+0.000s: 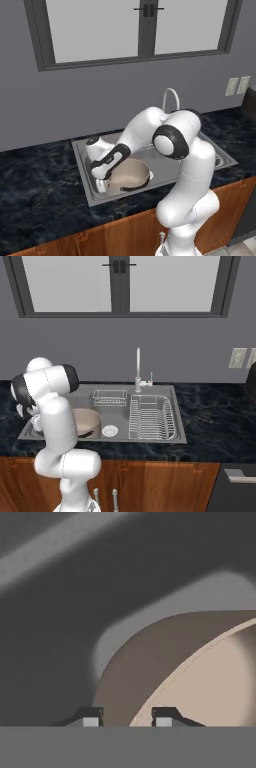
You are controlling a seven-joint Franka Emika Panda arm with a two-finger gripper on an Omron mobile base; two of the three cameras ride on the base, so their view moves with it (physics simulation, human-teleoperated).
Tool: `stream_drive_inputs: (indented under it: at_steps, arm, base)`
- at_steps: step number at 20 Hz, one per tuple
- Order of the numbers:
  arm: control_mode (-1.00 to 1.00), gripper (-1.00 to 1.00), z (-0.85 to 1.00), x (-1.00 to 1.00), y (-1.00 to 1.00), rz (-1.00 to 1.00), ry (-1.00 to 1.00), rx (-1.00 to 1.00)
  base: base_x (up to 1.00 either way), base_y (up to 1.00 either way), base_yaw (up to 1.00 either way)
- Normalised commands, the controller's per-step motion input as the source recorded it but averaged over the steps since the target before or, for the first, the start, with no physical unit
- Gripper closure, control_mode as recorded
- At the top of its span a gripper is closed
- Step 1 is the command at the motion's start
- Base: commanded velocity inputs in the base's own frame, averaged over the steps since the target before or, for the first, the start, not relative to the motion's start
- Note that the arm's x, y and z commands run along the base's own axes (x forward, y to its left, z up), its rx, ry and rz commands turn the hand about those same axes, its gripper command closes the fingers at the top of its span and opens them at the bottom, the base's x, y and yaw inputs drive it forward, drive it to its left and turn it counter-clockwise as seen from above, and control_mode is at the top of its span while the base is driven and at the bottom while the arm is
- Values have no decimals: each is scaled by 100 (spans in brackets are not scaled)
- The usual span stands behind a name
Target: Move the pot and pan from the stove into the sink.
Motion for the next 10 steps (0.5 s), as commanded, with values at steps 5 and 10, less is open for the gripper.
stream_drive_inputs:
  at_steps: [5,10]
  arm:
    - [-100,-100,71,-3,20,-13,1,0]
    - [-100,-100,87,-13,-1,-16,6,0]
  base:
    - [0,0,0]
    - [0,0,0]
